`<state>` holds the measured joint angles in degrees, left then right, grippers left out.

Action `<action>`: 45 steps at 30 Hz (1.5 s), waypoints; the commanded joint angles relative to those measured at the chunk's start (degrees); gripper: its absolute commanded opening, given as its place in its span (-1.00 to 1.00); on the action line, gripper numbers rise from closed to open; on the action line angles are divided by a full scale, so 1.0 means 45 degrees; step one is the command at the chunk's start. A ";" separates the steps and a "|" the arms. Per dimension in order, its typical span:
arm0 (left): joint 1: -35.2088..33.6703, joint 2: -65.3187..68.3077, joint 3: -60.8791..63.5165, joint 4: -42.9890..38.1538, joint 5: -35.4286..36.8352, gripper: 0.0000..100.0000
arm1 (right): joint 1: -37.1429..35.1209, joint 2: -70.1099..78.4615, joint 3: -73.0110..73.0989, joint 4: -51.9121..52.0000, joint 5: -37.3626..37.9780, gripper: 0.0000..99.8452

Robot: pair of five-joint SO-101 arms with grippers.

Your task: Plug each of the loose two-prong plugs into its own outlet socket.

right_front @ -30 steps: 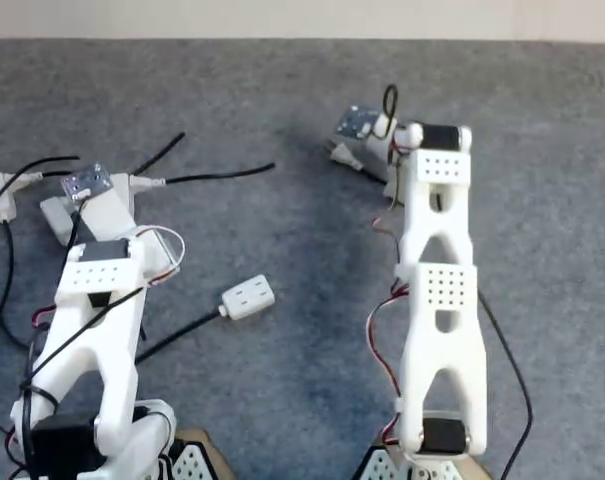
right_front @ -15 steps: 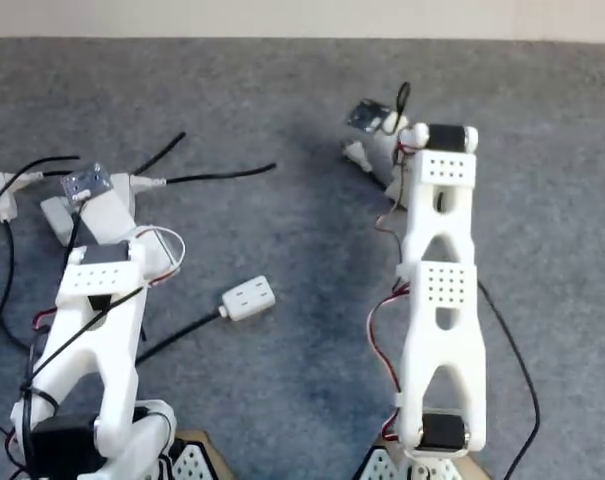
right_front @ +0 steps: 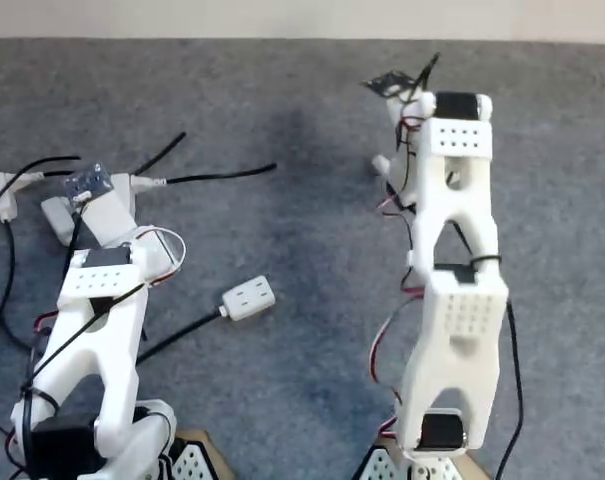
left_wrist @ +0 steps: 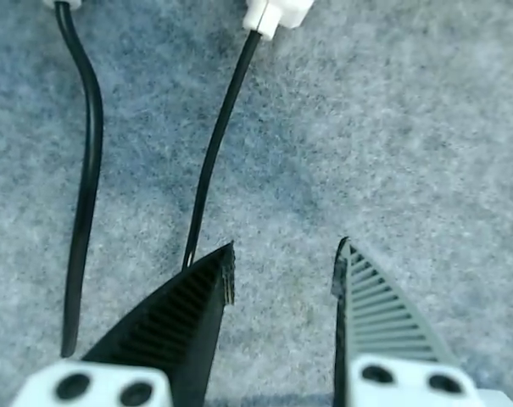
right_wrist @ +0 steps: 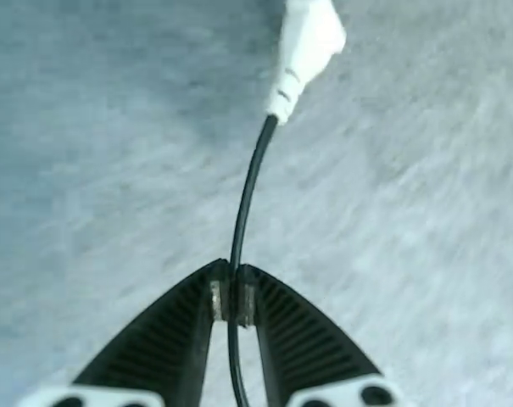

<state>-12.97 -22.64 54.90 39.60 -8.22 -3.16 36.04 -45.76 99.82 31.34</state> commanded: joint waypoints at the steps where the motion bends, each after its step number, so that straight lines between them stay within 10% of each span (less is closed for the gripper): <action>1: -0.0029 -0.0420 -0.0049 -0.0215 0.0117 -0.59 | -0.1104 -0.3878 0.3136 0.0264 -0.0449 -0.99; 19: 0.0010 -0.0420 -0.0029 -0.0176 0.0117 -0.59 | -0.3858 -1.6147 2.3394 -0.6711 -0.1485 -0.99; 28: 0.0029 -0.0420 -0.0029 -0.0176 0.0117 -0.59 | -0.3253 -1.8295 2.4215 -0.6808 -0.2520 -0.94; 36: 0.0049 -0.0420 -0.0010 -0.0176 0.0117 -0.59 | -0.3311 -1.7201 2.3551 -0.8606 -0.4435 -0.33; 45: 0.0400 -0.0400 0.0166 -0.0195 0.0117 -0.59 | -0.4718 -1.5209 2.3629 -1.1595 -0.6779 -0.33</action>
<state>-12.44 -22.64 55.87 39.60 -8.22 -22.33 -34.37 62.81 51.12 3.30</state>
